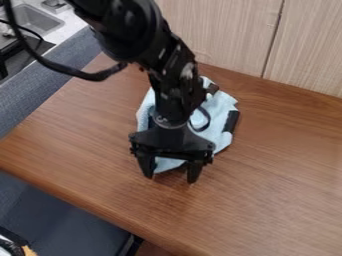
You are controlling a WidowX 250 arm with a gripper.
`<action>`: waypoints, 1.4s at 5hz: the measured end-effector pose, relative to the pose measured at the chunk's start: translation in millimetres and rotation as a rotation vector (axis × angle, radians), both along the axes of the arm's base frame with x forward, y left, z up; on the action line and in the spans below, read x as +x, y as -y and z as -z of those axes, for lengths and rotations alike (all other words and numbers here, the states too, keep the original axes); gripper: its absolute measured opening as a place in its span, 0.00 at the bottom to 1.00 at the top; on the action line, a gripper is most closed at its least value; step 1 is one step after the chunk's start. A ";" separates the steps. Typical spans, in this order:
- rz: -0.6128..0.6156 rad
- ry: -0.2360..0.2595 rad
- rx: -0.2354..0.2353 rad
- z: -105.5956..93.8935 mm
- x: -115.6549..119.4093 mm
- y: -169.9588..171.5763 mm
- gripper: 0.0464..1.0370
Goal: Fold the cloth from the bottom to the top
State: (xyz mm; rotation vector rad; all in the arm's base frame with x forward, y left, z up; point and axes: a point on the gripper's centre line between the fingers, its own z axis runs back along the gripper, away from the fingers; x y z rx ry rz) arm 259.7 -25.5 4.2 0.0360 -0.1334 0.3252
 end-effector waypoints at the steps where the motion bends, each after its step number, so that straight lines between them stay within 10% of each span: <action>1: 0.001 0.001 0.017 3.5 2.0 -2.4 0.67; 3: 0.008 0.024 0.015 4.9 2.4 1.0 0.13; 7: 0.064 0.232 -0.118 -73.8 17.4 17.2 0.01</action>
